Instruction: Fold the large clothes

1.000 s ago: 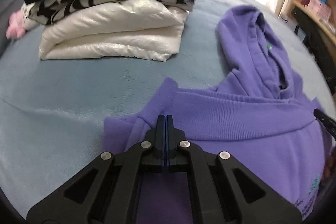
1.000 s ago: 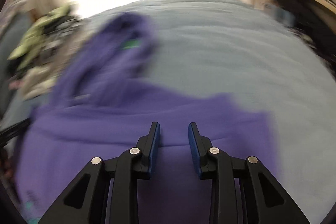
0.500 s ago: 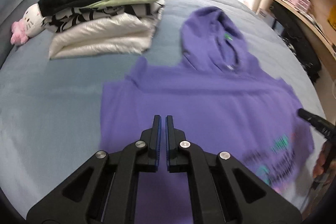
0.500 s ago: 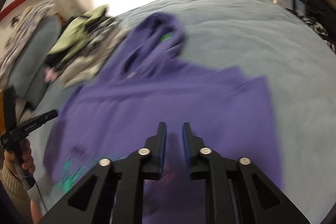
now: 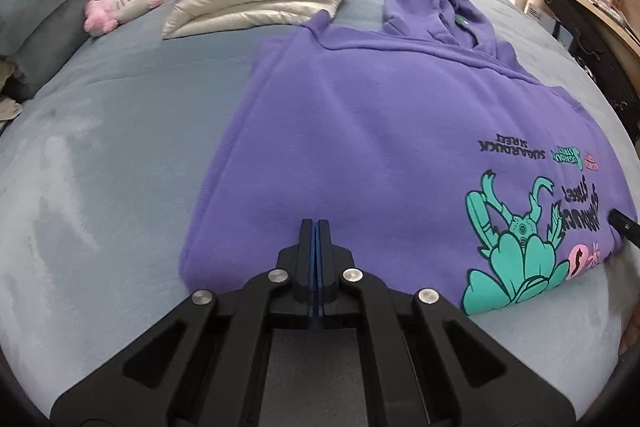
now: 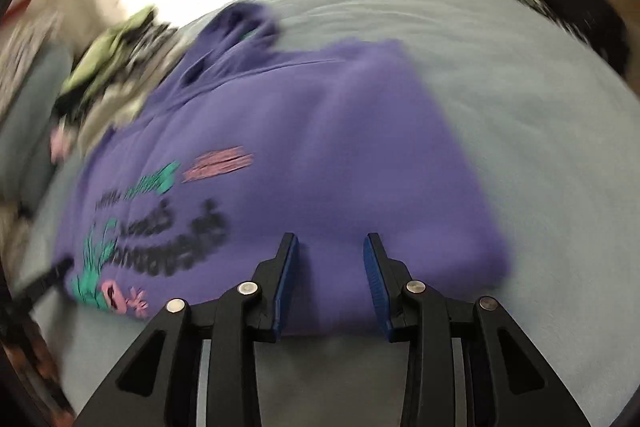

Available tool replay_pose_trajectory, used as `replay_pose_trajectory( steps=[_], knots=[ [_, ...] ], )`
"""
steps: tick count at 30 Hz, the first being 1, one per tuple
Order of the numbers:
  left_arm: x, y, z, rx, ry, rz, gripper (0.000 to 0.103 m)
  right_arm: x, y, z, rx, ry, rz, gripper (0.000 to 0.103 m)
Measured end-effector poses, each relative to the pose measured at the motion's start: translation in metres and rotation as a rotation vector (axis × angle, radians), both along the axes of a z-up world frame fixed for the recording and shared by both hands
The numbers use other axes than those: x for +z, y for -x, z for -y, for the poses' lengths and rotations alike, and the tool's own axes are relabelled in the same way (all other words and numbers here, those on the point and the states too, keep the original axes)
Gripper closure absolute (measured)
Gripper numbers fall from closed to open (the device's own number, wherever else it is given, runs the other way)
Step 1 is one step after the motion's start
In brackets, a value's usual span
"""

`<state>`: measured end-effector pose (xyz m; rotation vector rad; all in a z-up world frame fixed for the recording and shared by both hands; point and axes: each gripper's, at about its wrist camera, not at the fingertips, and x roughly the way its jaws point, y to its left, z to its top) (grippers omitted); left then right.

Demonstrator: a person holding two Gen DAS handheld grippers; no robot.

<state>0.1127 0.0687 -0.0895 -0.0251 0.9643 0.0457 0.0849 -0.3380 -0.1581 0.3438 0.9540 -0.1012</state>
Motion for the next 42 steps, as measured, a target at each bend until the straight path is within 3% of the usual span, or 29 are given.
replay_pose_trajectory(
  steps=[6, 19, 33, 42],
  knots=[
    [0.002, 0.001, 0.001, 0.001, -0.017, -0.002, 0.103, -0.002, 0.008, -0.017, 0.014, 0.085, -0.025, 0.068],
    [0.002, 0.01, 0.002, 0.021, -0.004, 0.016, 0.103, -0.011, -0.014, -0.012, 0.061, 0.094, 0.0, 0.04],
    [0.014, 0.021, 0.014, 0.023, -0.03, 0.01, 0.103, -0.018, -0.008, -0.004, 0.096, 0.044, 0.057, 0.032],
    [0.048, 0.032, 0.039, -0.057, -0.002, 0.016, 0.103, -0.01, -0.01, -0.013, 0.146, 0.098, -0.026, 0.028]
  ],
)
